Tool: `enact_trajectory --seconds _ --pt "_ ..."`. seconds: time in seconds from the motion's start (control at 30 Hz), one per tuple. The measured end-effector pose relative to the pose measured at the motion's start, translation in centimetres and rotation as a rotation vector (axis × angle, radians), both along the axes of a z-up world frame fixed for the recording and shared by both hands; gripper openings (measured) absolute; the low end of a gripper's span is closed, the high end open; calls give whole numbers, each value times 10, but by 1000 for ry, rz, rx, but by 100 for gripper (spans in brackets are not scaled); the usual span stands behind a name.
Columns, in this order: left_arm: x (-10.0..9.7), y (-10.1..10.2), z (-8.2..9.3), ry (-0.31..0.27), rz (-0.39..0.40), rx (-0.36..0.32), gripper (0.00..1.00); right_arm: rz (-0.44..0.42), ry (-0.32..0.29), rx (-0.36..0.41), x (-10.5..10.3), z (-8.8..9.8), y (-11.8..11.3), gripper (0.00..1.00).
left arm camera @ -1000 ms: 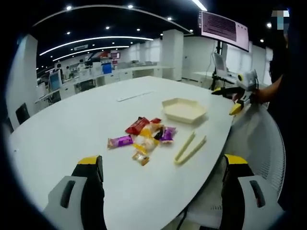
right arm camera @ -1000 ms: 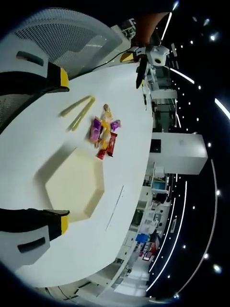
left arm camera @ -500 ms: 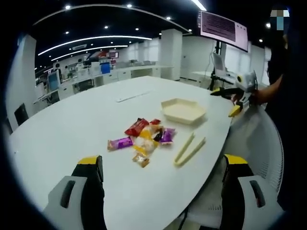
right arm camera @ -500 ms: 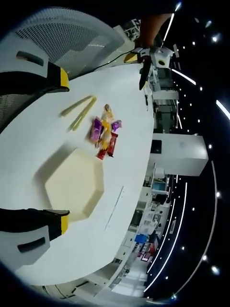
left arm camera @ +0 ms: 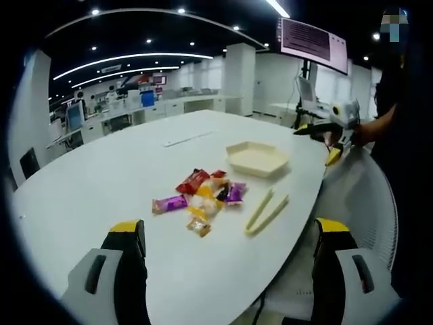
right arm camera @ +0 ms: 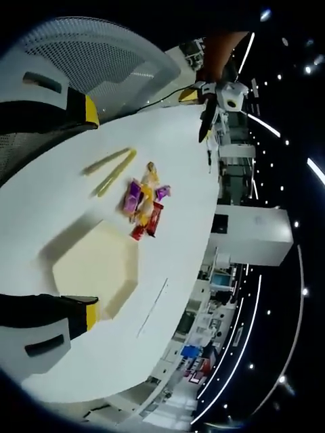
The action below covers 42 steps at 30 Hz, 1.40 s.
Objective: Place the target food into the container with the food tongs after gripping and lifting it, then release it inside without dropping or visibly crushing the food.
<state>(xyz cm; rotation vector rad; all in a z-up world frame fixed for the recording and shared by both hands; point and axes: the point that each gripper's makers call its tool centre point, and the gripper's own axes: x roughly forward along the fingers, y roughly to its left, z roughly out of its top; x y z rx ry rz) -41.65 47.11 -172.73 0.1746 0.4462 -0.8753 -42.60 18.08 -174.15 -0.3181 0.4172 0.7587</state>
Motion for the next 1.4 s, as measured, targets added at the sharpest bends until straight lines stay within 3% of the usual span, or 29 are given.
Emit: enact_trajectory --seconds 0.3,0.43,0.53,0.7,1.07,1.4 --pt "1 0 7 -17 -5 -3 99 130 45 -25 17 6 27 99" --pt "2 -2 9 -21 -6 -3 99 186 80 -72 18 5 39 80" --pt "2 -2 11 -22 -3 -7 99 232 80 -88 20 3 51 84" --pt "1 -3 12 -21 2 -10 99 339 81 -168 17 -5 67 80" --pt "-2 -3 9 -12 9 -9 99 443 179 -258 19 -45 81 62" --pt "-4 -5 9 3 9 -14 99 513 226 -329 19 -87 96 51"
